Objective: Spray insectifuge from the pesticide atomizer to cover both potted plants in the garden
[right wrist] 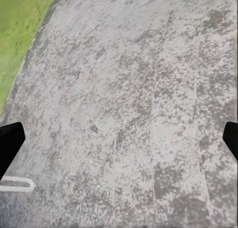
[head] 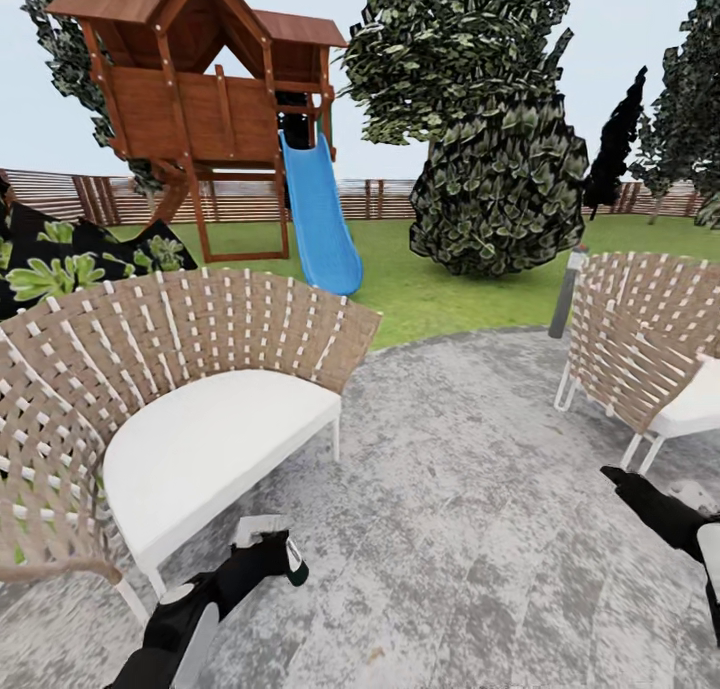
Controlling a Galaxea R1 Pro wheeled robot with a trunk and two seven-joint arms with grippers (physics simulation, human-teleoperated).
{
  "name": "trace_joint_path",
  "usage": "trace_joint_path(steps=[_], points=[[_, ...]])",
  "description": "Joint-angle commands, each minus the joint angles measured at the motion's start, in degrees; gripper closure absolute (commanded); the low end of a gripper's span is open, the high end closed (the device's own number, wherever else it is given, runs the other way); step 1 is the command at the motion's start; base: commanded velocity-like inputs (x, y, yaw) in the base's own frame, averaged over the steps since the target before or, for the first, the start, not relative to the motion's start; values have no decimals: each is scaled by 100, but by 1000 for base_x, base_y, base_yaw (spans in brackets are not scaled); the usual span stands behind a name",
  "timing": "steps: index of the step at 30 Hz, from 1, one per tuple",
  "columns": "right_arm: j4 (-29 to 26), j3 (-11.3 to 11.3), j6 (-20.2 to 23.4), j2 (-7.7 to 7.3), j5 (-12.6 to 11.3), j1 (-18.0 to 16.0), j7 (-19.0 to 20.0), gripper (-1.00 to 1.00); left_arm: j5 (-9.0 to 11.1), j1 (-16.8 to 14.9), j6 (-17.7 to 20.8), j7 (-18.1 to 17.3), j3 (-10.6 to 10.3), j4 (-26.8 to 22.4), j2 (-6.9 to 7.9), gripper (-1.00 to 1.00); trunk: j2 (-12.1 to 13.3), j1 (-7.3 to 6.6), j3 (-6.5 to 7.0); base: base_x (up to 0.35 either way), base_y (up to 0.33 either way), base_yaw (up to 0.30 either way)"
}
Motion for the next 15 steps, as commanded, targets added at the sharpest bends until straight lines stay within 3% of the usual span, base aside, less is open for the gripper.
trace_joint_path(steps=[1,3,5,6,9,15], points=[[140,5,-2,-3,2,-40,2,-100,7,-3,5,12,-3,-17,-4,100,0,0,0,0,0,-297],[591,-12,-4,-121,-18,-170,26,-100,3,-10,-2,32,-12,43,-12,100,0,0,0,0,0,-297],[734,-19,2,-253,-243,-213,36,-100,-14,-13,-1,1,-25,107,-13,100,0,0,0,0,0,-297],[801,-13,4,-294,-559,-228,31,-100,-42,-16,23,-18,-465,229,-10,100,0,0,0,284,0,-297],[826,-27,-5,-292,-577,-229,26,-100,-52,-16,29,38,-873,312,-11,100,0,0,0,309,-20,-297],[995,-36,-47,-292,-579,-229,44,-100,-56,-16,47,21,-970,370,-19,100,0,0,0,318,-102,-297]])
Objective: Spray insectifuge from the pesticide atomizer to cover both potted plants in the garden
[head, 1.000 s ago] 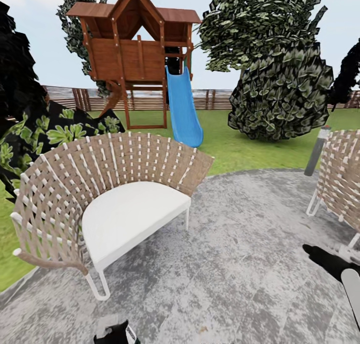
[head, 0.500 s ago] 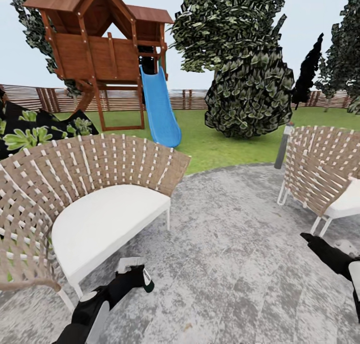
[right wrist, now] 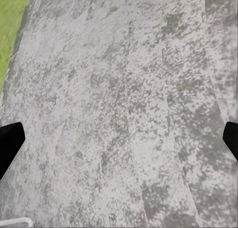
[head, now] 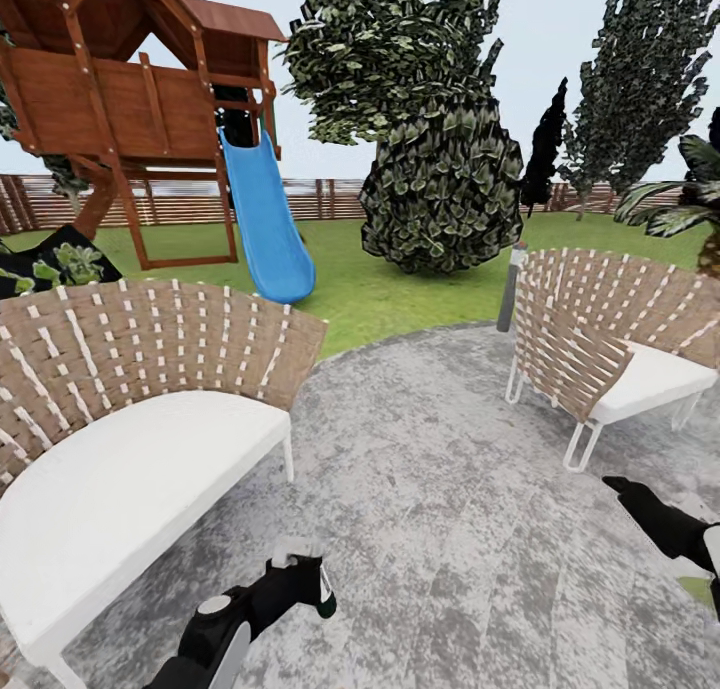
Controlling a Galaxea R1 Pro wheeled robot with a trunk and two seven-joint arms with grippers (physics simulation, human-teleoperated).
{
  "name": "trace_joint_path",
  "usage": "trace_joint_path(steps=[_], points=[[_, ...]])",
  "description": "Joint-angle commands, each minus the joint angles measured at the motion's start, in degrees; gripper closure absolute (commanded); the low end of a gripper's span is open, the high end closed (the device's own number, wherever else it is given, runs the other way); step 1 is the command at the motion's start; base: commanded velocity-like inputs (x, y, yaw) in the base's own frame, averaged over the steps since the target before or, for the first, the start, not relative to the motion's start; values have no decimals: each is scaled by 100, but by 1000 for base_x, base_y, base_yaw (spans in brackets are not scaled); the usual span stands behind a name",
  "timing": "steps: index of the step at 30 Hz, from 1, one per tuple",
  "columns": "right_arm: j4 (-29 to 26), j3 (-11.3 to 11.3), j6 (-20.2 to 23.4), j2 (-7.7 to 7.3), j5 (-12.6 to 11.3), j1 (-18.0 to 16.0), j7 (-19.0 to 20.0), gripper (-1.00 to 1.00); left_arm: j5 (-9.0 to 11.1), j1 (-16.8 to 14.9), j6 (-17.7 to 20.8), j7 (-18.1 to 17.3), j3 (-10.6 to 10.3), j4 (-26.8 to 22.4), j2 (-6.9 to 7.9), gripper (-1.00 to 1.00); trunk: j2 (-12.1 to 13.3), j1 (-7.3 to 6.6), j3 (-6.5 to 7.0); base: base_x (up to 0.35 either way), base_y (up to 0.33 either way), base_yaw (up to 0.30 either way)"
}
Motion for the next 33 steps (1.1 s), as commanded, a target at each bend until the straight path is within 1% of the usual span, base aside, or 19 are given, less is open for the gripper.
trace_joint_path(steps=[1,3,4,6,8,10,13,14,16,17,18,20,21,27,28,30,33], points=[[-21,0,-11,0,1,0,2,-100,3,0,0,-1,-4,17,0,100,0,0,0,318,-132,-297],[-18,-10,-22,-3,6,0,1,-100,3,0,0,3,-29,35,0,100,0,0,0,318,-150,-297],[-4,-71,-21,-3,6,0,-1,-100,1,0,0,5,-34,38,0,100,0,0,0,317,-161,-297],[48,-419,-20,-1,2,0,-8,-100,-5,0,-4,6,-43,41,0,100,0,0,0,316,-165,-297],[210,-568,-24,-7,-5,0,-11,-100,-6,0,-7,9,-46,42,0,100,0,0,0,316,-166,-297],[408,-623,-61,-21,-14,0,-2,-100,-5,0,-8,13,-46,42,0,100,0,0,0,316,-167,-297],[490,-632,-314,-14,-90,-4,40,-100,1,0,-34,15,-42,47,0,100,0,0,-3,316,-165,-296],[495,-615,-355,-12,-149,-4,102,-100,2,0,-39,15,-41,49,0,100,0,0,-5,316,-159,-295],[495,-570,-381,-10,-196,-5,270,-100,2,0,-42,17,-40,50,0,100,0,0,-9,316,-155,-293],[492,-460,-386,-9,-201,-4,373,-100,-1,0,-44,20,-41,59,0,100,0,0,-12,316,-152,-291],[490,-438,-389,-9,-204,-4,377,-100,-4,0,-44,19,-42,68,0,100,0,0,-13,316,-152,-233],[475,-232,-416,-8,-163,-2,381,-100,-6,0,-51,23,-41,75,0,100,0,0,-14,316,-152,-58],[446,-48,-423,-8,-172,-1,382,-100,-3,0,-52,24,-41,81,0,100,0,0,-14,316,-152,-3],[386,161,-411,-9,-179,-1,398,-100,-6,-22,-59,24,-47,241,0,100,0,0,-14,316,-152,0],[295,183,-391,-9,-180,0,408,-100,-6,-26,-60,24,-46,260,0,100,0,0,-14,316,-152,0],[-155,216,-321,-1,-199,0,403,-100,-6,-35,-69,24,-40,278,0,100,0,0,-14,316,-143,-26],[9,183,-323,-5,-199,0,303,-100,5,-34,-70,-17,-33,279,17,100,0,0,-14,318,-42,-33]])
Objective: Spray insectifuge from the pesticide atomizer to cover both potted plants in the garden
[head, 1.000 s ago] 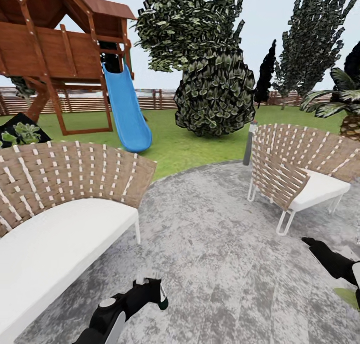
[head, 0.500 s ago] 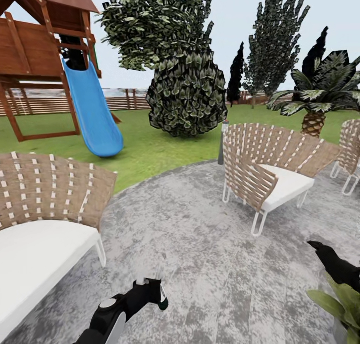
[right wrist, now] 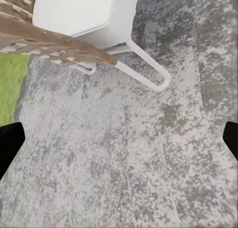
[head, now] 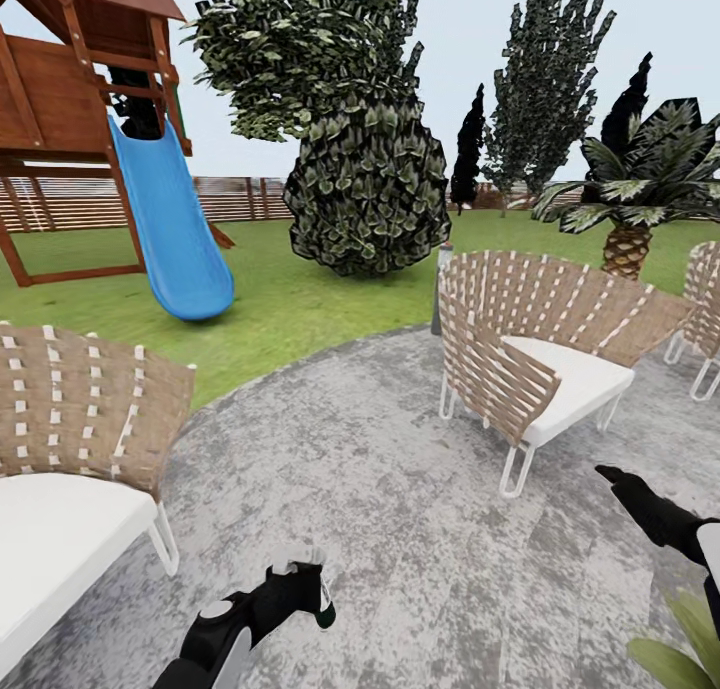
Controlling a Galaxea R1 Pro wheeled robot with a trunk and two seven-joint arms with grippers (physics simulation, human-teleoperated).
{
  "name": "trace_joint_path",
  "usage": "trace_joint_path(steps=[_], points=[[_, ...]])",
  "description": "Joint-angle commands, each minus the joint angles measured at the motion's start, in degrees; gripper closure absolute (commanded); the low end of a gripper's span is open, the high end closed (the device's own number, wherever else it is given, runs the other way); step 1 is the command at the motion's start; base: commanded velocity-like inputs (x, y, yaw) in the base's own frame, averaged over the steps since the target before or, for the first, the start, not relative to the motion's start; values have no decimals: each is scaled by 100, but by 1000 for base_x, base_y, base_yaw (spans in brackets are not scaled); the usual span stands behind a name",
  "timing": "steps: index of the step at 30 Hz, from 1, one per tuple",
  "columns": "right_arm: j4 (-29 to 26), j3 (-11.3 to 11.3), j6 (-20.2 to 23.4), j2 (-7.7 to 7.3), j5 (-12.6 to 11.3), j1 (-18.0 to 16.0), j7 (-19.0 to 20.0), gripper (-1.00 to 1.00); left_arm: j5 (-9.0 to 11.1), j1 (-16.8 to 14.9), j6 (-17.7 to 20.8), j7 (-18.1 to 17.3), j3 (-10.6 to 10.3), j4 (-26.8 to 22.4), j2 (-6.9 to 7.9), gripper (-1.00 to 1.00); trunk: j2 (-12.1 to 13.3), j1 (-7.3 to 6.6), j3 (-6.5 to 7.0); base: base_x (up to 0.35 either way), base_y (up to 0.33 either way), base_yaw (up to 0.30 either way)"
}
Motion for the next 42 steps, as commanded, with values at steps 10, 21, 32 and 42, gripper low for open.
trace_joint_path(steps=[10,21,32,42], points=[[1145,-34,-531,-45,-21,-11,776,-100,2,-1,-3,-25,3,0,5,100,0,0,0,321,36,-2],[2220,-83,-1014,-109,-174,-167,1681,-100,17,-2,0,-5,253,-104,80,100,0,0,11,321,-87,-163],[2321,-50,-1001,-83,-252,-254,1704,-100,9,-1,0,-36,258,-96,80,100,0,0,11,321,-58,-291],[2626,-78,-1025,-60,-286,-255,1707,-100,-2,-2,0,-31,251,-69,78,100,0,0,11,314,115,-155]])
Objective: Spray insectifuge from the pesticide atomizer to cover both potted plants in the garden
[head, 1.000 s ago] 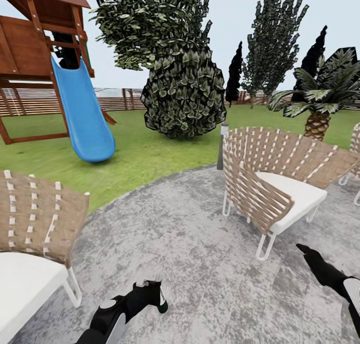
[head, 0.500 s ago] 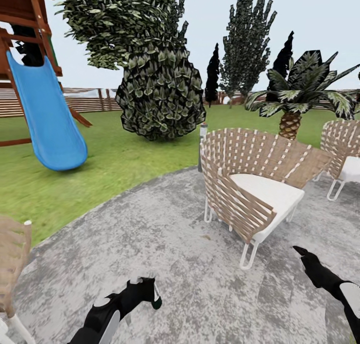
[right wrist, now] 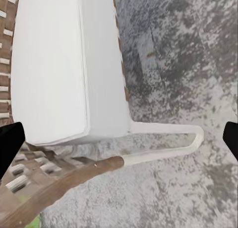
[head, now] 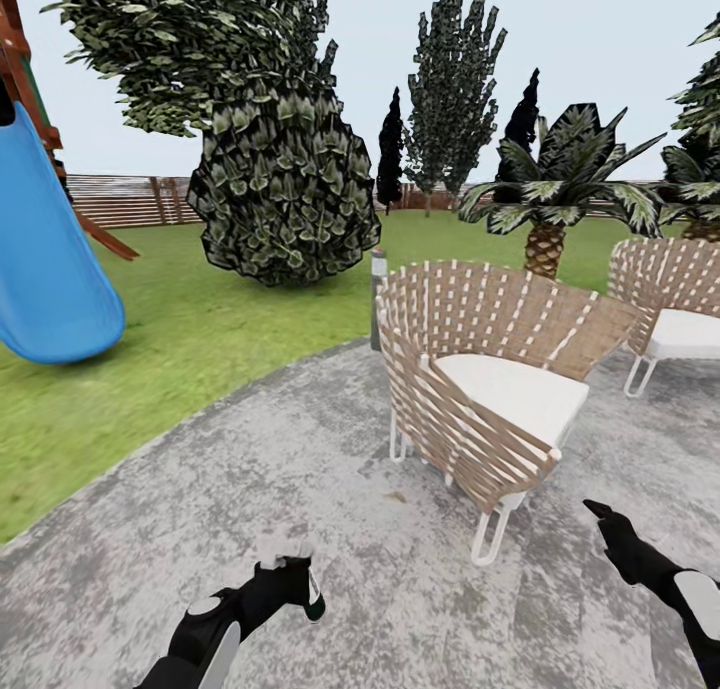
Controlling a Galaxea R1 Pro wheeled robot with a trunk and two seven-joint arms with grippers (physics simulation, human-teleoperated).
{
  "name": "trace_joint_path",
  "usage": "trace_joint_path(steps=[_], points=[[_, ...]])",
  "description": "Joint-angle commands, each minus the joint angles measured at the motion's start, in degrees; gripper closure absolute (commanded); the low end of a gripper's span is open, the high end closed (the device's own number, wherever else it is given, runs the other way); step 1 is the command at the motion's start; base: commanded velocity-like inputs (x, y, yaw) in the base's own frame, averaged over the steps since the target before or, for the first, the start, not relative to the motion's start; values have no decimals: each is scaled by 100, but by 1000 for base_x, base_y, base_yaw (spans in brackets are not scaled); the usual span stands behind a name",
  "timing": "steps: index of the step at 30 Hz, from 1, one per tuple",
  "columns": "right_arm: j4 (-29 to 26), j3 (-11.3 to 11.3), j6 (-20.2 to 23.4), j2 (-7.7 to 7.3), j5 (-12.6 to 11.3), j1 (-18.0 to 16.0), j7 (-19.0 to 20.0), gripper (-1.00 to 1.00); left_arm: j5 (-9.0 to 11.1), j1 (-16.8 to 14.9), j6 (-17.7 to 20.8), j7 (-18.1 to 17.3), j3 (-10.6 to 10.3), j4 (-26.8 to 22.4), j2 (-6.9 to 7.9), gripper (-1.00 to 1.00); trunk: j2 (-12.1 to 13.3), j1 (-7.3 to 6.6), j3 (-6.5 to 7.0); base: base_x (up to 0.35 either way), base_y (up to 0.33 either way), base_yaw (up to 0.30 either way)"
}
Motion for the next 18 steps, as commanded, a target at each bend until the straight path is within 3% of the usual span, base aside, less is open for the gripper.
trace_joint_path(steps=[1,3,6,7,9,18], points=[[3,-1,1,2,-5,1,-2,-100,-1,0,0,16,-2,13,-4,100,0,0,0,319,12,-3],[19,-1,1,4,-37,0,-3,-100,-3,0,0,37,-2,25,-8,100,0,0,0,320,3,-1],[459,3,-1,-15,-292,-1,128,-100,-4,0,-3,52,-3,33,-15,100,0,0,0,321,-54,0],[1095,11,-19,-41,-430,-67,903,-100,-4,0,-1,53,-3,34,-20,100,0,0,0,321,-70,0],[1686,11,-264,-90,-452,-228,1331,-100,-6,0,-1,53,-8,31,-33,100,0,0,0,321,-71,0],[1846,8,-372,-85,-466,-264,1412,-100,-12,0,-4,65,-25,33,-59,100,0,0,0,321,-113,0]])
